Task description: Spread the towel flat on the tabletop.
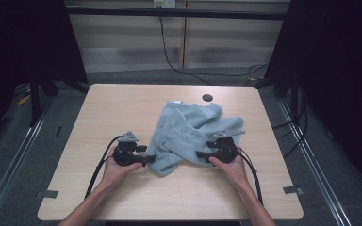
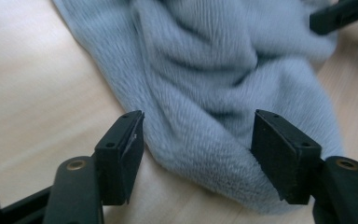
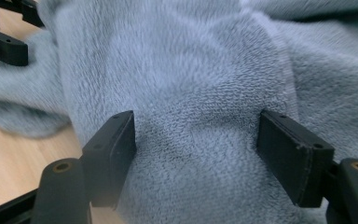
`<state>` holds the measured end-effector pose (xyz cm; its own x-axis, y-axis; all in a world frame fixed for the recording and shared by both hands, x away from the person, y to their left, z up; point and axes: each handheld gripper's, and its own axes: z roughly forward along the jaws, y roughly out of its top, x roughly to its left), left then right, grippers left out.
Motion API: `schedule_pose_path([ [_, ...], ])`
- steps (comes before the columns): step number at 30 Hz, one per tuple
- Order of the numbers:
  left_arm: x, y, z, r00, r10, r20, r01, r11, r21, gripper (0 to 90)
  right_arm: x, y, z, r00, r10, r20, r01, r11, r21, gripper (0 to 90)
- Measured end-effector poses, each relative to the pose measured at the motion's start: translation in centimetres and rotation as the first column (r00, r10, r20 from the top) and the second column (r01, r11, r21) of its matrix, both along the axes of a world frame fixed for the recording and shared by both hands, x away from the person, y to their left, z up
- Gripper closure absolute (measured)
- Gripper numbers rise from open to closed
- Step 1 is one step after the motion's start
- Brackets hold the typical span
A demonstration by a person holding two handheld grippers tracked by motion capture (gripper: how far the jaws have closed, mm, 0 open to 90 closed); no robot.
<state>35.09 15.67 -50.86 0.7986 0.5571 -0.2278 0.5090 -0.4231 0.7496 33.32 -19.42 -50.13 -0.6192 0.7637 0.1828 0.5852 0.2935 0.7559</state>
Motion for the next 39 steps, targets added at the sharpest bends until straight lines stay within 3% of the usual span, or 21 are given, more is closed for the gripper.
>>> schedule_pose_path([
  [1,0.0,0.0,0.0,1.0000,0.000,0.000,0.000,1.0000,0.000,47.7,0.0,0.0,0.0,1.0000,0.000,0.000,0.000,1.000,0.000,29.1],
  [2,-0.2,-0.1,0.0,0.9999,-0.016,0.004,0.016,0.9999,0.000,51.4,-0.2,0.5,-0.1,1.0000,-0.004,0.009,0.004,0.999,-0.037,36.7],
  [5,-0.8,-0.4,0.1,0.9990,-0.038,0.023,0.037,0.9989,0.030,63.7,-0.4,0.9,-0.2,0.9998,0.004,0.020,-0.002,0.997,-0.079,55.8],
  [7,-1.1,-0.4,0.1,0.9980,-0.053,0.036,0.051,0.9978,0.041,69.6,-0.5,0.9,-0.1,0.9999,0.007,0.015,-0.006,0.997,-0.075,59.7],
  [8,-1.4,-0.3,0.1,0.9975,-0.062,0.032,0.061,0.9973,0.042,71.4,-0.6,0.8,-0.2,0.9999,0.009,0.008,-0.008,0.998,-0.056,66.7],
  [9,-1.6,-0.1,0.2,0.9971,-0.072,0.026,0.071,0.9964,0.047,71.4,-0.6,0.8,-0.2,0.9999,0.009,0.008,-0.008,0.998,-0.056,66.7],
  [12,-3.1,1.2,0.4,0.9946,-0.103,-0.017,0.103,0.9947,0.008,74.9,-1.3,1.2,-0.2,0.9983,0.057,-0.010,-0.057,0.998,-0.030,74.5],
  [14,-3.6,2.4,1.3,0.9938,-0.109,-0.025,0.108,0.9935,-0.037,70.4,-1.9,1.6,-0.2,0.9945,0.105,0.000,-0.105,0.994,-0.028,76.9],
  [16,-3.9,3.0,1.8,0.9951,-0.098,-0.011,0.097,0.9939,-0.051,64.7,-2.4,2.1,-0.3,0.9918,0.127,-0.012,-0.127,0.992,-0.007,77.7],
  [17,-3.9,4.0,2.5,0.9978,-0.067,0.002,0.066,0.9926,-0.102,61.2,-2.6,2.4,-0.3,0.9901,0.139,-0.015,-0.140,0.990,-0.007,77.9],
  [19,-3.7,4.3,2.8,0.9986,-0.053,0.008,0.053,0.9923,-0.112,53.6,-3.1,2.9,-0.3,0.9870,0.160,-0.017,-0.160,0.987,0.005,78.3],
  [21,-2.8,5.3,3.7,0.9998,0.010,0.018,-0.007,0.9870,-0.160,47.9,-3.5,3.5,-0.3,0.9823,0.187,-0.019,-0.187,0.982,0.001,78.4],
  [25,-2.3,5.7,4.0,0.9983,0.053,0.026,-0.047,0.9822,-0.182,41.5,-4.4,4.1,-0.3,0.9759,0.217,-0.017,-0.217,0.976,0.006,78.5],
  [26,-2.1,5.7,3.9,0.9983,0.054,0.022,-0.049,0.9824,-0.180,37.2,-4.9,4.1,-0.4,0.9710,0.239,-0.011,-0.239,0.971,0.018,78.6],
  [29,-2.0,5.4,3.7,0.9986,0.048,0.022,-0.043,0.9777,-0.206,30.4,-5.4,4.1,-0.4,0.9690,0.247,-0.013,-0.246,0.969,0.020,78.6],
  [31,-2.0,4.1,3.7,0.9998,0.003,0.022,0.001,0.9833,-0.182,26.9,-6.4,4.1,-0.3,0.9648,0.263,-0.017,-0.262,0.965,0.021,78.6],
  [34,-1.8,2.6,3.4,0.9998,-0.018,0.008,0.019,0.9873,-0.157,26.1,-7.8,4.2,-0.2,0.9609,0.276,-0.020,-0.276,0.961,0.013,78.3],
  [35,-1.8,2.1,3.0,0.9992,-0.041,-0.002,0.040,0.9892,-0.141,29.5,-8.3,4.2,-0.1,0.9597,0.280,-0.024,-0.280,0.960,0.008,78.2],
  [37,-2.1,1.2,2.1,0.9950,-0.100,-0.001,0.100,0.9908,-0.091,50.4,-8.9,4.1,0.0,0.9589,0.283,-0.025,-0.283,0.959,0.007,77.6],
  [39,-2.6,0.6,1.6,0.9933,-0.116,-0.006,0.115,0.9920,-0.051,63.2,-9.1,3.9,0.0,0.9589,0.282,-0.029,-0.282,0.959,0.014,76.4],
])
